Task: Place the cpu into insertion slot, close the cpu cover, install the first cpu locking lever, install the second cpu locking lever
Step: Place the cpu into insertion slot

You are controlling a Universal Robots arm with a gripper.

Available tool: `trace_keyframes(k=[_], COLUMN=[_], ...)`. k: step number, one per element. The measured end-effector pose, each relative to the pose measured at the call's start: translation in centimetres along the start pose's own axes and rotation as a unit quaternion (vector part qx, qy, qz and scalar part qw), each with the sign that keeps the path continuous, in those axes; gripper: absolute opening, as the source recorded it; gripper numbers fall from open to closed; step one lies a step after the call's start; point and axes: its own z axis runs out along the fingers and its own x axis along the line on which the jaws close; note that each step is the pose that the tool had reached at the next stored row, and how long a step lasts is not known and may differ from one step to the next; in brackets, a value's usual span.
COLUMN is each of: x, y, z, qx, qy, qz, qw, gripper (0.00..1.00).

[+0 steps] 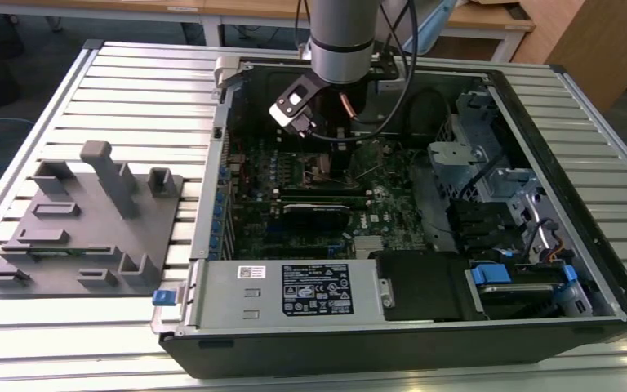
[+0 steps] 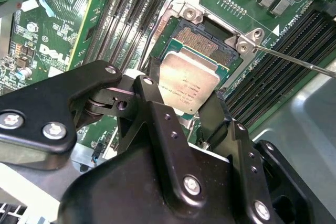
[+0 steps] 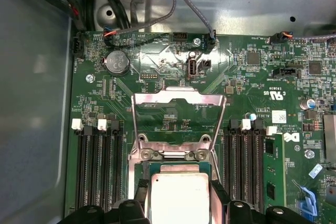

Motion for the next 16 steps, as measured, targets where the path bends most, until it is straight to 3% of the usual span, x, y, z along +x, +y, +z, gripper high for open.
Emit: trace_keyframes(k=[11, 16], x=[0.01, 0.0], y=[-0.01, -0.03], z=[0.2, 0.27], qx=[-0.0004, -0.0002], qy=[0.0011, -0.0008], qz=[-0.013, -0.014], qw=[0.9999, 0.9999], gripper=[0.54, 0.54])
